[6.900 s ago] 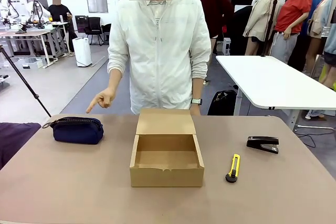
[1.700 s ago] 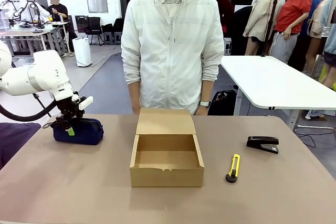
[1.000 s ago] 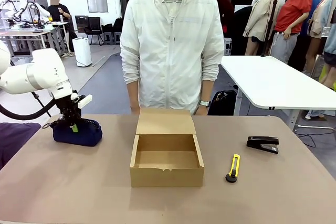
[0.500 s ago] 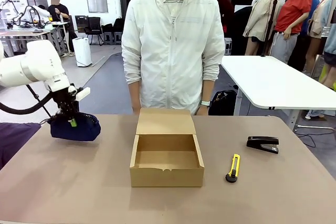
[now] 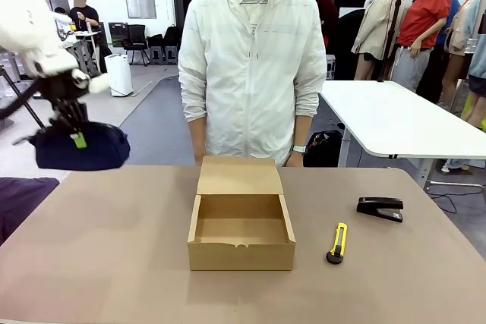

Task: Pack the items into the box.
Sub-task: Pick up the item specified by the human and place it in the Mailer Box.

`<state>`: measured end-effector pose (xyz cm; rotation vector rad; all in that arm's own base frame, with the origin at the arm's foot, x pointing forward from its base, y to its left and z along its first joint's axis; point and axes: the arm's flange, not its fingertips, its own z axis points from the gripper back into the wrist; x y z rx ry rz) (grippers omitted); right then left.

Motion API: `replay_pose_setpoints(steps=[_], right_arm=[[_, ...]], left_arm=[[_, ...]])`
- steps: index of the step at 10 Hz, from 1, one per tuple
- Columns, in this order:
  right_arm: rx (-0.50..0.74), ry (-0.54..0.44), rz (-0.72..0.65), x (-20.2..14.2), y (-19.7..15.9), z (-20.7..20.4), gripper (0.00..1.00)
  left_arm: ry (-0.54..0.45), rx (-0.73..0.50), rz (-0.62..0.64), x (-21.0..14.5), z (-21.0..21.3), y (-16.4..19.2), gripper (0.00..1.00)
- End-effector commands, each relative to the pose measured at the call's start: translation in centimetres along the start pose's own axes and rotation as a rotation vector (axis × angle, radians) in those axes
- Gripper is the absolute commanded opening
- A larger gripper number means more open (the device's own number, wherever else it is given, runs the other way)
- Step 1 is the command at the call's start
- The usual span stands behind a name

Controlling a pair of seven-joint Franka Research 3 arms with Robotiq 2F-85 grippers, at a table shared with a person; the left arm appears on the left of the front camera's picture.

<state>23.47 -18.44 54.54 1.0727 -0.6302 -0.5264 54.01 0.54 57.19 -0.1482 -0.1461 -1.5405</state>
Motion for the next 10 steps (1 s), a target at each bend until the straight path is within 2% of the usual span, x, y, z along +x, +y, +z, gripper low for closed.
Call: replay_pose_setpoints(steps=[1,6,7,8,9,10], right_arm=[[0.021,-0.006,0.021,0.2,0.1,0.1,1.00],[0.021,-0.006,0.021,0.2,0.1,0.1,1.00],[0.021,-0.006,0.021,0.2,0.1,0.1,1.00],[0.021,-0.006,0.021,0.2,0.1,0.1,1.00],[0.021,-0.006,0.021,0.2,0.1,0.1,1.00],[0.021,-0.006,0.021,0.2,0.1,0.1,1.00]], left_arm=[[-0.005,-0.045,-0.023,0.2,-3.3,2.2,0.00],[-0.005,-0.045,-0.023,0.2,-3.3,2.2,0.00],[-0.003,-0.059,-0.015,0.6,-4.9,2.4,0.00],[-0.093,-0.124,0.046,0.9,-5.1,3.6,0.00],[-0.098,-0.136,0.044,3.6,-5.0,4.0,0.00],[-0.137,-0.137,0.053,7.9,-5.2,4.2,0.00]])
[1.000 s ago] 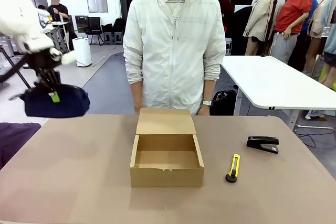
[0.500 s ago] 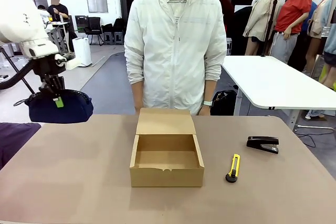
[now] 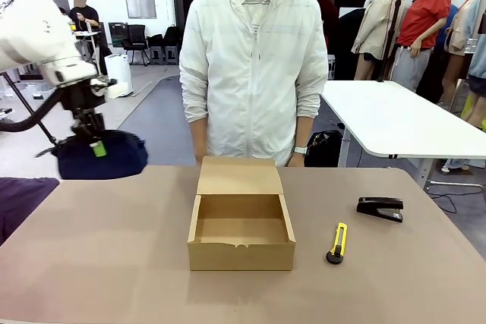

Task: Pack the items into the box.
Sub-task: Pick up the item specified by the human and place it in the Mailer Box.

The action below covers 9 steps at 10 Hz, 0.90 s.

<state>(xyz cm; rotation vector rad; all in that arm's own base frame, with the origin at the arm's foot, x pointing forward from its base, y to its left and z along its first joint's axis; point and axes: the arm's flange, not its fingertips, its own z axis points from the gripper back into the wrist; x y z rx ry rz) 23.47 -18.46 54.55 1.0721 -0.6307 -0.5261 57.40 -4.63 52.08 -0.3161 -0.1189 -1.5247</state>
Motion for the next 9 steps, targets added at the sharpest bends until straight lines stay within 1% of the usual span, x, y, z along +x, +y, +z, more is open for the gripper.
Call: replay_pose_setpoints(steps=[1,2,3,4,5,6,7,8,9], right_arm=[[0.022,-0.005,0.020,0.2,0.1,0.1,1.00],[0.022,-0.005,0.020,0.2,0.1,0.1,1.00],[0.022,-0.005,0.020,0.2,0.1,0.1,1.00],[0.022,-0.005,0.020,0.2,0.1,0.1,1.00],[0.022,-0.005,0.020,0.2,0.1,0.1,1.00],[0.022,-0.005,0.020,0.2,0.1,0.1,1.00],[0.022,-0.005,0.020,0.2,0.1,0.1,1.00],[0.022,-0.005,0.020,0.2,0.1,0.1,1.00],[0.022,-0.005,0.020,0.2,0.1,0.1,1.00]], left_arm=[[-0.028,-0.064,0.064,8.0,-0.6,1.3,0.00],[-0.048,-0.054,0.071,12.1,-1.7,1.8,0.00],[-0.031,-0.057,0.183,15.7,-3.2,2.9,0.00],[-0.015,-0.114,0.126,19.5,-5.0,3.9,0.00],[0.051,-0.098,0.112,22.4,-6.6,4.5,0.00],[0.090,-0.090,0.145,25.1,-8.3,5.3,0.00],[0.101,-0.107,0.181,27.5,-10.4,5.6,0.00],[0.132,-0.094,0.164,29.2,-12.2,5.3,0.00],[0.135,-0.068,0.135,30.1,-13.6,4.2,0.00]])
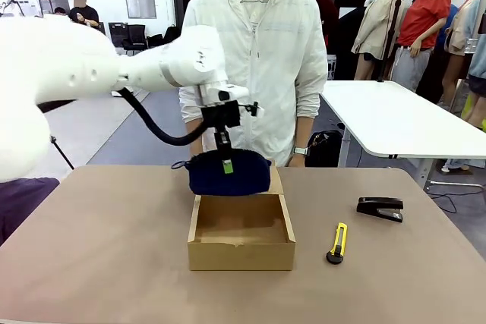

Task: Pack the items into the box.
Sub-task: Pick up the item specified by the human and place it in the Mailer Box.

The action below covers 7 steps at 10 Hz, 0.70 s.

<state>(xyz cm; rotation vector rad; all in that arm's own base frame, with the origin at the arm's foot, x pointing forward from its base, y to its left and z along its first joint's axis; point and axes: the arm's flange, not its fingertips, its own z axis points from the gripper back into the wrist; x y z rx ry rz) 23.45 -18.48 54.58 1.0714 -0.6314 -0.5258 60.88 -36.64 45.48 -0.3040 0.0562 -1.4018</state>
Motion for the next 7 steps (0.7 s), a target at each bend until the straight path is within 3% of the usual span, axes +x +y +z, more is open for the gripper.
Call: replay_pose_setpoints(steps=[1,4,7], right_arm=[[0.022,-0.005,0.020,0.2,0.0,0.1,1.00],[0.022,-0.005,0.020,0.2,0.0,0.1,1.00],[0.022,-0.005,0.020,0.2,0.0,0.1,1.00]], left_arm=[[0.014,0.049,-0.017,1.1,0.5,-1.4,0.00],[-0.029,0.134,-0.088,2.0,-0.7,-7.2,0.00],[0.000,0.137,-0.044,1.3,-2.0,-9.0,0.00]])
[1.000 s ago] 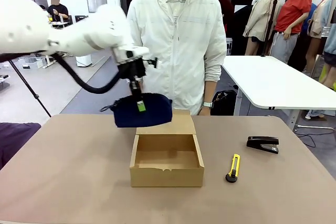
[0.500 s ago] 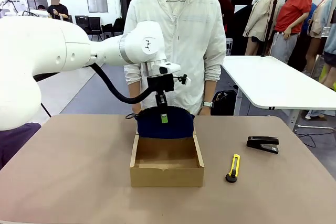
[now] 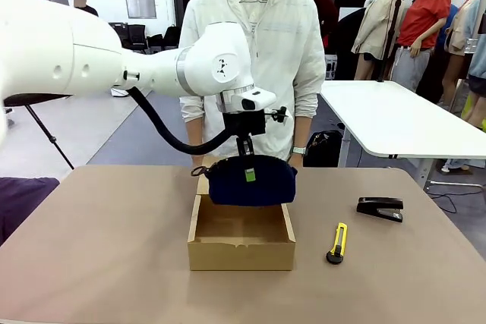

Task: Pack the items into the box.
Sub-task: Pick up the item specified by the human and place it in the Mailer Box.

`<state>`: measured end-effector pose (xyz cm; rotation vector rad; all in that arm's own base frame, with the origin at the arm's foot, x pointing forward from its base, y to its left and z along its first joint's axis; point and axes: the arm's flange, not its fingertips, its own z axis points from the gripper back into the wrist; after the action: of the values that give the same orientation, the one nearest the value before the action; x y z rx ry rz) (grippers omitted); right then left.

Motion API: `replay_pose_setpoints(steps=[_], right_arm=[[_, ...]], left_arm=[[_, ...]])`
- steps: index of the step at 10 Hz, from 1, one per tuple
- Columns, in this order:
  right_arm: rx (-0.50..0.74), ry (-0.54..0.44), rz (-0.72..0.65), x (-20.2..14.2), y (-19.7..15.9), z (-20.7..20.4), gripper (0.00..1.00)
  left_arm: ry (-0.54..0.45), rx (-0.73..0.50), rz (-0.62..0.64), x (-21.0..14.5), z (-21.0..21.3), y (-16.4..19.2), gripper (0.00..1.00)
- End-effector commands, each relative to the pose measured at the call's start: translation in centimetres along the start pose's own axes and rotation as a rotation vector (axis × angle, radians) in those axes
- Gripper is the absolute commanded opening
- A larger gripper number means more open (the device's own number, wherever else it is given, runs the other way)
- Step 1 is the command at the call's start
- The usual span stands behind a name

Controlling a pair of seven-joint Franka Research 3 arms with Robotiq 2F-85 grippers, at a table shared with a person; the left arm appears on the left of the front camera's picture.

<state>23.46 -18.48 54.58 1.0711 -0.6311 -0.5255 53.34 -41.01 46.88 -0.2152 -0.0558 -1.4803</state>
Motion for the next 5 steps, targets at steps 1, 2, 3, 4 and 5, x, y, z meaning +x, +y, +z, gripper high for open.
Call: replay_pose_setpoints(steps=[1,2,3,4,5], right_arm=[[0.022,-0.005,0.019,0.2,0.0,0.1,1.00],[0.022,-0.005,0.019,0.2,0.0,0.1,1.00],[0.022,-0.005,0.019,0.2,0.0,0.1,1.00],[0.022,-0.005,0.019,0.2,0.0,0.1,1.00],[0.022,-0.005,0.019,0.2,0.0,0.1,1.00]], left_arm=[[0.023,-0.009,0.049,-2.0,-1.4,-1.3,0.00],[0.025,-0.026,0.049,-2.2,-1.9,-1.6,0.00],[0.013,-0.025,0.045,-2.1,-2.3,-2.0,0.00],[0.017,-0.028,0.056,-2.2,-2.8,-2.2,0.00],[0.005,-0.029,0.060,-2.6,-3.2,-2.3,0.00]])
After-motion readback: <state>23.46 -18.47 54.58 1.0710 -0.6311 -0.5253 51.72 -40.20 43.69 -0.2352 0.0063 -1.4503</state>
